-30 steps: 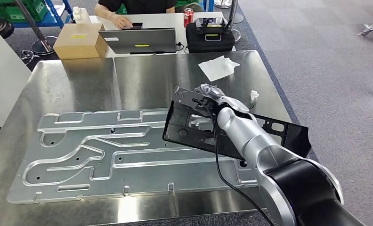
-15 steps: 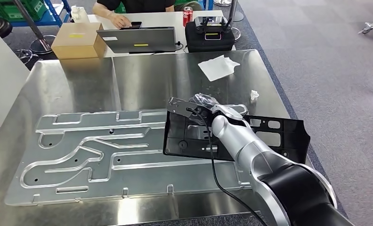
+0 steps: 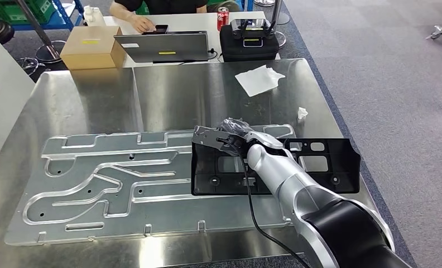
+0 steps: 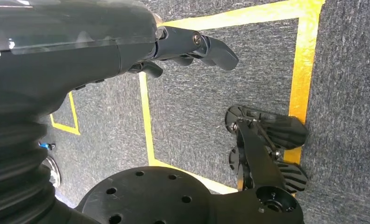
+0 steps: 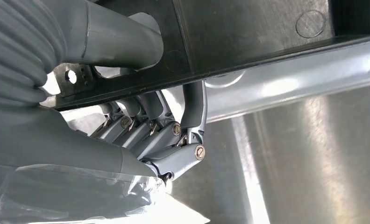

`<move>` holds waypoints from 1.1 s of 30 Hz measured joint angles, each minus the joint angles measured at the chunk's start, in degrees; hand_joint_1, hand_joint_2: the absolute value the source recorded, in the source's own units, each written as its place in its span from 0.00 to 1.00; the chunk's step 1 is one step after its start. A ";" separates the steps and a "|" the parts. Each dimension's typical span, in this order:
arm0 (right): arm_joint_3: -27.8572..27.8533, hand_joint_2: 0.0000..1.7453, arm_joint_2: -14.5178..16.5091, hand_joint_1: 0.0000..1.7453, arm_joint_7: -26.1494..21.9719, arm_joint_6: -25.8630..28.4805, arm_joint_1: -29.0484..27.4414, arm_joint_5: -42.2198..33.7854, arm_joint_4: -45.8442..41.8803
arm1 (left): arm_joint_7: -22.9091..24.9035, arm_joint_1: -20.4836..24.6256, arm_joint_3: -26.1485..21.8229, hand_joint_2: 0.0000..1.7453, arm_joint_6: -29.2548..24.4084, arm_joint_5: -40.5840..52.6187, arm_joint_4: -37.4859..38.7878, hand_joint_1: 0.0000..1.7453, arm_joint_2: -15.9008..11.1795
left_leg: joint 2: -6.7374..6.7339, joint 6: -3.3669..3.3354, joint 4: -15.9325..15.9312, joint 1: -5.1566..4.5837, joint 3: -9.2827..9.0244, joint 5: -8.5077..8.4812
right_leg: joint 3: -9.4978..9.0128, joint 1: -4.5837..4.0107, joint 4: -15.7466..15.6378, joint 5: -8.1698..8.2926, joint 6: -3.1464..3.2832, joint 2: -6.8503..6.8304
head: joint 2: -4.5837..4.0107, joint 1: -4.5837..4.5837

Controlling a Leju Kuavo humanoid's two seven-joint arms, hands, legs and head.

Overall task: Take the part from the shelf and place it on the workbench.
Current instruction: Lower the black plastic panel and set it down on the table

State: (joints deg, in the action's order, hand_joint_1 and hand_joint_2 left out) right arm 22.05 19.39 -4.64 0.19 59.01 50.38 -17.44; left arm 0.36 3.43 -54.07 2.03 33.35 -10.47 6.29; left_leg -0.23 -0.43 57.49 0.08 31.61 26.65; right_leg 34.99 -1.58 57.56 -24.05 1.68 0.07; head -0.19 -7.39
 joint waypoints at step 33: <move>0.47 1.00 0.75 0.00 -0.62 -1.00 -3.49 -0.68 -0.02 | -5.97 -0.16 2.86 1.00 4.29 4.67 -0.02 0.00 -0.49 | 0.32 -0.10 -0.03 -0.01 -0.62 0.50 | -0.70 0.03 0.02 -0.58 0.10 -0.21 | 0.00 0.00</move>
State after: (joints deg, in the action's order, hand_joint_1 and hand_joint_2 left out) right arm 22.52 20.14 -5.26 -0.81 55.51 49.70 -17.46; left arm -5.62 3.27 -51.21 6.32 38.02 -10.49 5.81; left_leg 0.09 -0.52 57.46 0.08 30.98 27.15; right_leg 34.28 -1.55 57.58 -24.63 1.77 -0.15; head -0.19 -7.39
